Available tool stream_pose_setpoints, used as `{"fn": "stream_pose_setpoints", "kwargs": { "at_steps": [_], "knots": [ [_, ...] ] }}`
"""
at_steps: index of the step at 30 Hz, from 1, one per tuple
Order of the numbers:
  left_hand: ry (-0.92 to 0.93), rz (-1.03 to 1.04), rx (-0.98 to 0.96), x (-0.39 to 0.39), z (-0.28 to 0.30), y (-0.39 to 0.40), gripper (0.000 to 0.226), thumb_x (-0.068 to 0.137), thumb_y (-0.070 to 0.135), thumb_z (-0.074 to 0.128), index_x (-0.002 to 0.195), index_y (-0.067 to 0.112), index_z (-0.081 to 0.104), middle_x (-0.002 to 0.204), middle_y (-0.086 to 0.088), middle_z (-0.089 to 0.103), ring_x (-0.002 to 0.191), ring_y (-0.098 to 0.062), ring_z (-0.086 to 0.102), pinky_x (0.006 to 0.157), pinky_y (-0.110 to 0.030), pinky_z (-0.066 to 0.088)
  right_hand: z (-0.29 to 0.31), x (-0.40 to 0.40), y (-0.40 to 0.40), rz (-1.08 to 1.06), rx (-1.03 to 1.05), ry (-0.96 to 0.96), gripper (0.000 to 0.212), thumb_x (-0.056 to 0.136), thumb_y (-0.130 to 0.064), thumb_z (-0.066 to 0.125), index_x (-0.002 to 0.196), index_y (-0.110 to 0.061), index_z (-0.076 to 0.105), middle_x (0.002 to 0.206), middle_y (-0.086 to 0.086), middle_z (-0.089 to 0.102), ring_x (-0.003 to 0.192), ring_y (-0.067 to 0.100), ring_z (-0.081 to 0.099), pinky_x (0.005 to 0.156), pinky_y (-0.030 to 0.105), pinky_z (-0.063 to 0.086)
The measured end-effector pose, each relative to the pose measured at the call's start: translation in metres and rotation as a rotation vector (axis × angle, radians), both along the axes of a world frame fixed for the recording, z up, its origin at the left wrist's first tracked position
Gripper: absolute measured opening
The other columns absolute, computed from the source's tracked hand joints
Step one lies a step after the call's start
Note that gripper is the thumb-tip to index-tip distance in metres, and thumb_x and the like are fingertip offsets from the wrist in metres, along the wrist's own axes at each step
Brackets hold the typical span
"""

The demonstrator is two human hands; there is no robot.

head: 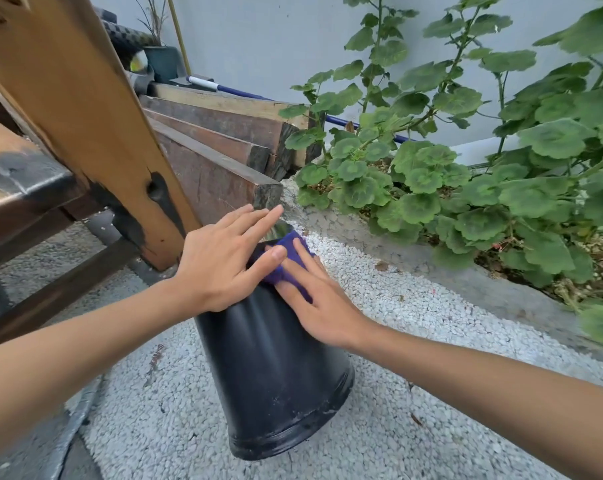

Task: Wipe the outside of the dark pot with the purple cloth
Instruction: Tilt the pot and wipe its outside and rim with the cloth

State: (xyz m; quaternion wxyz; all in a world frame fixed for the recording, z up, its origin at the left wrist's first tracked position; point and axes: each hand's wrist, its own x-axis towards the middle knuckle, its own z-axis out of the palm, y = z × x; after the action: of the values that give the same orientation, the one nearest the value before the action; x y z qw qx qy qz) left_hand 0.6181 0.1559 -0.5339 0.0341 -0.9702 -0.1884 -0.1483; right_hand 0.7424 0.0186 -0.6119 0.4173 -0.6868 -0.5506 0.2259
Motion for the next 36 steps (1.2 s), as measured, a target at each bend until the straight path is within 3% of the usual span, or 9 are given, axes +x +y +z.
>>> {"fn": "stream_pose_setpoints", "kwargs": {
  "at_steps": [6,17,20,22,25,27,30,33,36],
  "knots": [
    [0.066,0.033,-0.005,0.009,-0.004,0.016,0.094,0.082,0.08,-0.012,0.151,0.039,0.036,0.15,0.011,0.049,0.147,-0.013,0.033,0.097,-0.041,0.05,-0.026,-0.001,-0.047,0.186,-0.098,-0.164,0.052,0.105,-0.042,0.045,0.145,-0.069,0.024,0.168,-0.02,-0.017,0.153,0.023,-0.027,0.126,0.041,-0.001],
    [-0.026,0.035,-0.074,0.012,-0.004,0.016,0.088,0.088,0.075,-0.009,0.148,0.038,0.044,0.145,0.012,0.056,0.143,-0.006,0.038,0.091,-0.035,0.05,-0.036,0.041,-0.102,0.467,-0.263,-0.449,0.047,0.106,-0.039,0.038,0.147,-0.06,0.033,0.166,-0.029,-0.01,0.155,0.005,-0.016,0.125,0.027,0.011],
    [-0.015,0.053,-0.052,0.011,-0.004,0.018,0.08,0.09,0.075,0.0,0.147,0.04,0.044,0.144,0.013,0.056,0.142,-0.003,0.038,0.085,-0.035,0.053,-0.039,0.045,-0.109,0.334,-0.197,-0.268,0.041,0.107,-0.038,0.034,0.143,-0.054,0.045,0.165,-0.026,0.015,0.153,-0.005,0.007,0.123,0.017,0.01],
    [0.001,0.064,-0.052,0.011,-0.002,0.019,0.076,0.09,0.074,0.004,0.147,0.041,0.043,0.145,0.012,0.055,0.142,-0.003,0.039,0.085,-0.035,0.052,-0.038,0.044,-0.11,0.148,-0.131,-0.006,0.048,0.108,-0.02,0.042,0.133,-0.06,0.053,0.149,-0.036,0.043,0.141,-0.011,0.035,0.118,0.015,0.026],
    [0.023,0.068,-0.089,0.01,0.002,0.016,0.076,0.089,0.073,0.004,0.147,0.041,0.042,0.144,0.012,0.056,0.139,-0.009,0.045,0.086,-0.037,0.051,-0.031,0.042,-0.108,-0.064,-0.095,0.158,0.039,0.108,-0.022,0.044,0.118,-0.055,0.062,0.109,-0.014,0.074,0.096,0.014,0.071,0.081,0.04,0.055],
    [0.062,0.061,-0.112,0.013,0.005,0.016,0.075,0.089,0.072,0.007,0.147,0.042,0.042,0.144,0.012,0.056,0.134,-0.016,0.052,0.085,-0.036,0.049,-0.02,0.039,-0.101,-0.153,-0.003,0.215,0.028,0.108,-0.027,0.043,0.114,-0.043,0.066,0.1,-0.002,0.075,0.091,0.028,0.07,0.079,0.05,0.054],
    [0.191,0.086,-0.102,0.02,0.011,0.02,0.062,0.09,0.058,0.024,0.15,0.045,0.036,0.146,0.006,0.055,0.129,-0.028,0.055,0.087,-0.04,0.048,0.01,0.022,-0.085,-0.173,0.174,0.331,0.025,0.107,-0.028,0.044,0.111,-0.035,0.067,0.103,-0.01,0.075,0.094,0.01,0.068,0.089,0.024,0.049],
    [0.305,0.141,-0.182,0.031,0.019,0.03,0.054,0.097,0.043,0.039,0.15,0.048,0.032,0.15,-0.004,0.051,0.133,-0.035,0.05,0.1,-0.047,0.044,0.031,0.003,-0.069,-0.094,0.237,0.319,0.026,0.106,-0.036,0.045,0.122,-0.032,0.066,0.109,0.011,0.071,0.1,0.035,0.063,0.092,0.031,0.045],
    [0.352,0.16,-0.247,0.04,0.02,0.038,0.055,0.094,0.042,0.04,0.148,0.05,0.035,0.141,-0.008,0.059,0.128,-0.038,0.052,0.099,-0.046,0.044,0.036,-0.022,-0.063,-0.014,0.262,0.152,0.028,0.105,-0.03,0.048,0.127,-0.032,0.065,0.108,-0.019,0.071,0.096,0.007,0.065,0.091,0.021,0.044]
  ]
}}
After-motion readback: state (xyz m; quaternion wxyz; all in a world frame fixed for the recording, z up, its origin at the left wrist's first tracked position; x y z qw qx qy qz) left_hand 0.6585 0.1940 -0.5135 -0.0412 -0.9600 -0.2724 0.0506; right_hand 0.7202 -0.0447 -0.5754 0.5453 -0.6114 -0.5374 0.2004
